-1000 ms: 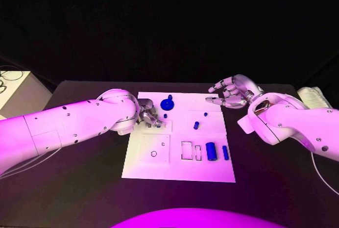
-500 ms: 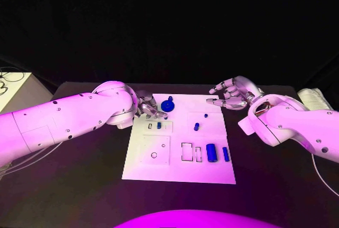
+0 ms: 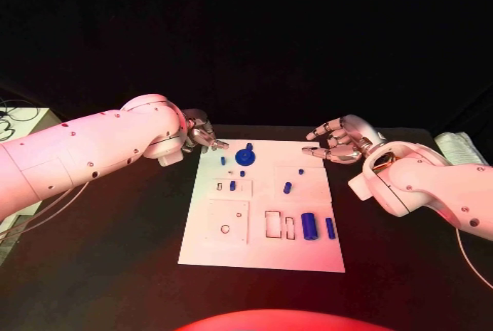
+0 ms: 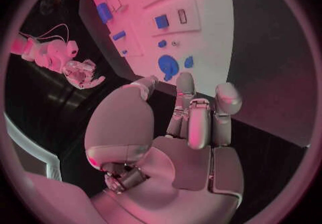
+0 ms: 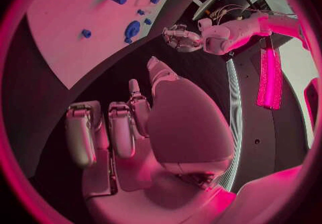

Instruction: Assemble the parts on the task board

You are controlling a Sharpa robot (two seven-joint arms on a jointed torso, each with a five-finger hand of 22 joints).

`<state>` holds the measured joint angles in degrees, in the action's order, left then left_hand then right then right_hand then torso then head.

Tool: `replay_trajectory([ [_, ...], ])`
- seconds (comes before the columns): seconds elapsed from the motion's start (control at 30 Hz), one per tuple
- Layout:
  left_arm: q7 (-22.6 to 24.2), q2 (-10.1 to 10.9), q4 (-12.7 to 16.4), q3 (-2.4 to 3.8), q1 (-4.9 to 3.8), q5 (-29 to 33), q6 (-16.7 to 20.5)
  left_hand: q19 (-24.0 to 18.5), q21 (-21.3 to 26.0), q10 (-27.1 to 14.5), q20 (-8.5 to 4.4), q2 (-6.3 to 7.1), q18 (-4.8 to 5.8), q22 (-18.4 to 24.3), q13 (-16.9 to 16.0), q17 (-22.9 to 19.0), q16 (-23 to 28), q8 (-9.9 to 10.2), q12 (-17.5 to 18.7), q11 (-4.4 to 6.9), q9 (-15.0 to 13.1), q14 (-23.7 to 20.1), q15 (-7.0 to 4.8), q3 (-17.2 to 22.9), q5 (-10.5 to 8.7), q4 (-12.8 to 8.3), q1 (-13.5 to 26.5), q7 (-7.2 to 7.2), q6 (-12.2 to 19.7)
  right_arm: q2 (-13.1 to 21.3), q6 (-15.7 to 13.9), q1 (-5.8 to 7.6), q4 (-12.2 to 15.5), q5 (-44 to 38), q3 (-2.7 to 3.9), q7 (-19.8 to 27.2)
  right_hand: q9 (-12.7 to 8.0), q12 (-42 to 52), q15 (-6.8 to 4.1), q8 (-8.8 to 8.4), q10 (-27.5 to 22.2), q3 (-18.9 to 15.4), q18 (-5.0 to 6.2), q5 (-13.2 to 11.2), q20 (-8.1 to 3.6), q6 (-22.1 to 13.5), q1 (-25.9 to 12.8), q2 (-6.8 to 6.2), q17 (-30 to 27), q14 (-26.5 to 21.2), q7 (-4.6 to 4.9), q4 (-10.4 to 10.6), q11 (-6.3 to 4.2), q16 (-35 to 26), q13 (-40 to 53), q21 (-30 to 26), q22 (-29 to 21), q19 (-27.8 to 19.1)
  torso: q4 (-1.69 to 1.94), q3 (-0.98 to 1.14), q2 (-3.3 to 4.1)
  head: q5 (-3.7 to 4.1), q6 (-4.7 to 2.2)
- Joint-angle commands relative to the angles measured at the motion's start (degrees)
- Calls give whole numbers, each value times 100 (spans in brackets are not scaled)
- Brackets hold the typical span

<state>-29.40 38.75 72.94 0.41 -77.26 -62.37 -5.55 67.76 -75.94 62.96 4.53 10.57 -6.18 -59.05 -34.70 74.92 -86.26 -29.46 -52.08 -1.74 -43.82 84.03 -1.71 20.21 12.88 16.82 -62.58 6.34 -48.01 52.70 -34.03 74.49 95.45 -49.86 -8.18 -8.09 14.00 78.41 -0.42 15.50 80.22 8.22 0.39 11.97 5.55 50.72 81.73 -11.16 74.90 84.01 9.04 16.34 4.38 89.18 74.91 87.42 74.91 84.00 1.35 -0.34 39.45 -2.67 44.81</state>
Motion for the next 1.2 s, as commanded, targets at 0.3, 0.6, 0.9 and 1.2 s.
replay_trajectory([
  [0.3, 112, -454, -825, -16, -113, 319, -519, 11, 17, 1, 33, -2, -35, -19, -7, 559, 25, 25, -25, -32, 22, 162, 41, -36, 19, -2, -52, -3, 17, -25, 45, -3, 17, -29, 2, 72, -11, -33, 51, 32, -58, -9, 40, 17, 44, -61, -70, 21, 1241, 524, 9, 22, -4, -37, 460, -31, 1299, 452, -11, -9, 63, -46, -52],
  [0.6, 89, -782, -1403, -148, -111, 367, -1002, -15, 33, -38, 50, -39, -44, 9, -6, 544, 30, 31, -26, -38, 56, 151, 52, -38, 7, -1, -73, -2, -35, -36, 42, -3, 36, -29, 2, 82, -11, -36, 51, 35, -60, -9, 42, 21, 45, -63, -73, 26, 1235, 522, 9, 21, -4, -40, 457, -39, 1294, 448, -25, -11, 85, -57, -58],
  [0.9, 155, -990, -1711, -205, -70, 460, -958, -19, 34, -60, 59, -67, -45, 8, -7, 547, 28, 32, -31, -42, 77, 149, 58, -52, -3, 7, -51, 0, -68, -40, 43, -3, 52, -31, 3, 82, -11, -36, 51, 35, -60, -9, 42, 21, 45, -63, -73, 26, 1235, 522, 9, 21, -4, -40, 457, -39, 1294, 448, -52, -24, 128, -48, -84],
  [1.2, 216, -1050, -1822, -220, -55, 569, -904, 0, 19, -73, 73, -109, -42, -24, -13, 579, 10, 44, -61, -46, 120, 161, 65, -121, -19, 10, 75, 0, -106, -51, 47, -3, 48, -34, 3, 80, -11, -38, 51, 38, -62, -8, 42, 24, 45, -65, -75, 30, 1236, 523, 9, 20, -4, -39, 455, -38, 1295, 449, -38, -28, 135, -45, -75],
])
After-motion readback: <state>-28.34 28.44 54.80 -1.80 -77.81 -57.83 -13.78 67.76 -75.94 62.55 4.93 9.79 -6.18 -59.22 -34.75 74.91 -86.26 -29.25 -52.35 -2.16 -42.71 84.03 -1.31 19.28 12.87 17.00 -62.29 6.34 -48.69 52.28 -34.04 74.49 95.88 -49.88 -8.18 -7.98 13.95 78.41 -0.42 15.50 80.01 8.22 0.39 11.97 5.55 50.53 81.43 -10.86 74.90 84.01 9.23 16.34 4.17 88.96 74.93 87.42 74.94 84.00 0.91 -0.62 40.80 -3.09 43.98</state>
